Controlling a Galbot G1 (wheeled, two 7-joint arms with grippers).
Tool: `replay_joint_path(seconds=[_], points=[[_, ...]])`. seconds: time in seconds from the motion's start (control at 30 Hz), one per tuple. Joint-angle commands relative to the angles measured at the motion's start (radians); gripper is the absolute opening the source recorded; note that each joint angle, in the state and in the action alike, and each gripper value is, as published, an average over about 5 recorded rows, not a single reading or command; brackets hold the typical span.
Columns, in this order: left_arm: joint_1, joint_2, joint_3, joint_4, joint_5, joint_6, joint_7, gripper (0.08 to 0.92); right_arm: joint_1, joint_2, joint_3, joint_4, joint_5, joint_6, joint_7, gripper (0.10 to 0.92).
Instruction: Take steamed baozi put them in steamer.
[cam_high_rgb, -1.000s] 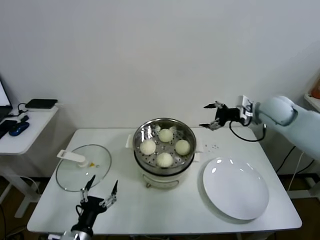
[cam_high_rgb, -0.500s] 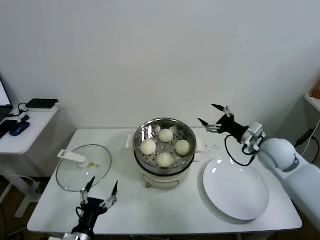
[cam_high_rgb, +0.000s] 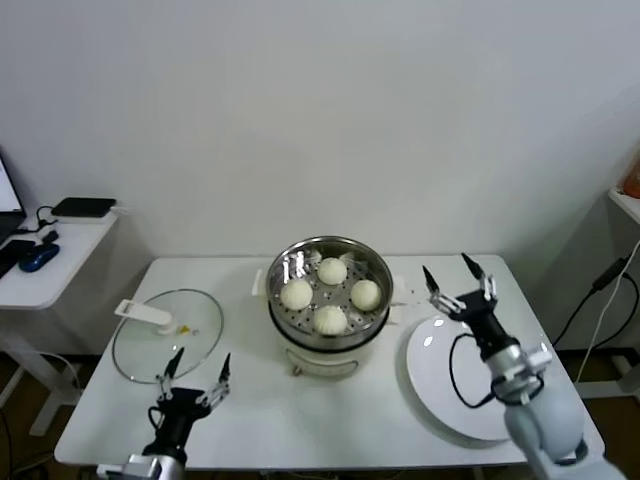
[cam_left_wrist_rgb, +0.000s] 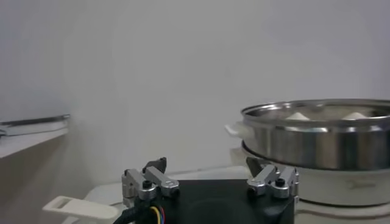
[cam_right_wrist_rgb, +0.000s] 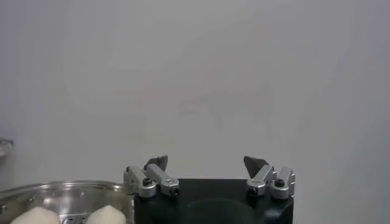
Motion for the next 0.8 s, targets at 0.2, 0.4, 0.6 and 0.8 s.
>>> replay_joint_path(seconds=[0.2, 0.4, 0.6, 0.8], points=[[-0.044, 0.010, -0.015, 0.022, -0.006, 0.056, -0.084, 0.823, -0.396, 0.341, 0.131, 0.050, -0.081, 0.184, -0.022, 0.823], [-0.044, 0.008, -0.015, 0.019, -0.012, 0.056, -0.080, 0.823, -0.421, 0.342, 0.124, 0.044, -0.065, 0.193, -0.061, 0.823], [-0.039, 0.006, -0.026, 0.016, -0.026, 0.052, -0.065, 0.823, -0.413, 0.329, 0.125, 0.030, -0.068, 0.189, -0.070, 0.823], [-0.035, 0.010, -0.040, 0.014, -0.028, 0.043, -0.044, 0.823, -0.423, 0.285, 0.136, 0.019, -0.057, 0.194, -0.073, 0.823]])
